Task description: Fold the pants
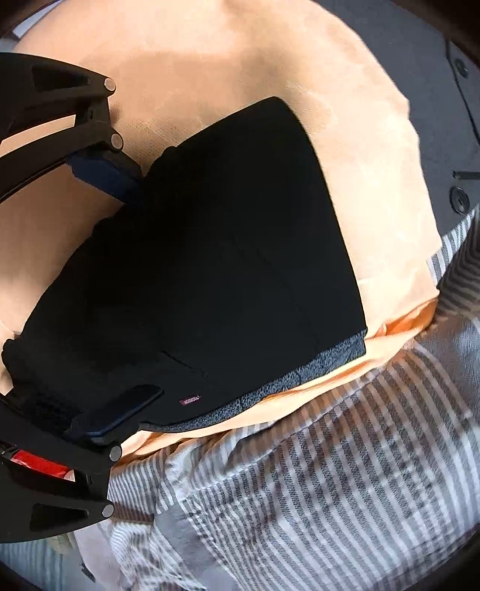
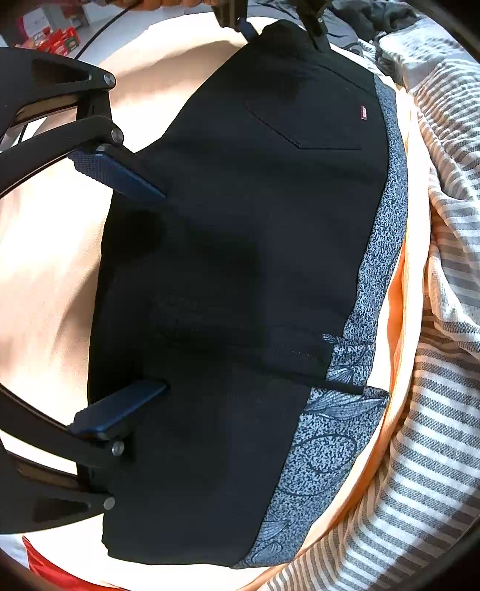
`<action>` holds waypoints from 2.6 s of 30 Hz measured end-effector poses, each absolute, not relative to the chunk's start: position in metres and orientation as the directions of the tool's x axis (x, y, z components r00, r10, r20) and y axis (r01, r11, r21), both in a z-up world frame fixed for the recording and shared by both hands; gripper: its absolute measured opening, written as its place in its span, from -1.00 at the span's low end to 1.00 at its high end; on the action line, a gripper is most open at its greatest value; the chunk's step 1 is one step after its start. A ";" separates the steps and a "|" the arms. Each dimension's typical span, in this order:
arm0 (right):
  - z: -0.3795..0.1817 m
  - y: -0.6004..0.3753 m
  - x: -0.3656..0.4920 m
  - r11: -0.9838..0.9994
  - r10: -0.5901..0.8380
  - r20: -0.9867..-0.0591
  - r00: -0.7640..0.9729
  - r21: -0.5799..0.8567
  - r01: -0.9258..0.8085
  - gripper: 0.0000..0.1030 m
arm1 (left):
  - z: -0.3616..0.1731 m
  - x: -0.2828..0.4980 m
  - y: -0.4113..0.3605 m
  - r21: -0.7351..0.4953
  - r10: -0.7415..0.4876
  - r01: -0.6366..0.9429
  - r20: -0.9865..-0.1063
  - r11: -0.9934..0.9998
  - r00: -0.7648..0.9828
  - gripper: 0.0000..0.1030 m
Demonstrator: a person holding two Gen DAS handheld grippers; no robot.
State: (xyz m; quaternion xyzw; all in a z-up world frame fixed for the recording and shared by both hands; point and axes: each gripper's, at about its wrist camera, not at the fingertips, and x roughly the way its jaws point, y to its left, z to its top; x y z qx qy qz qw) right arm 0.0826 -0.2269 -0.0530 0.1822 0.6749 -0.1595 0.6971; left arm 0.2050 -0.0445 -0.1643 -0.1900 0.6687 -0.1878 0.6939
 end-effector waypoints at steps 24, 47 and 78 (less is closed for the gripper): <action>0.046 -0.257 0.195 0.854 0.270 -0.948 0.166 0.316 0.414 0.51 | -0.113 0.141 -0.112 0.098 -0.110 0.467 -0.911 0.879 0.397 -0.43; -0.051 -0.043 0.403 0.969 0.206 -0.867 -0.453 0.247 -0.031 0.63 | -0.109 0.132 -0.112 0.137 -0.118 0.497 -0.887 0.857 0.447 -0.42; 0.110 -0.320 0.122 0.665 0.537 -0.738 0.408 0.668 0.334 -0.66 | 0.005 -0.051 -0.273 0.182 -0.470 0.872 -0.782 0.455 0.409 -0.43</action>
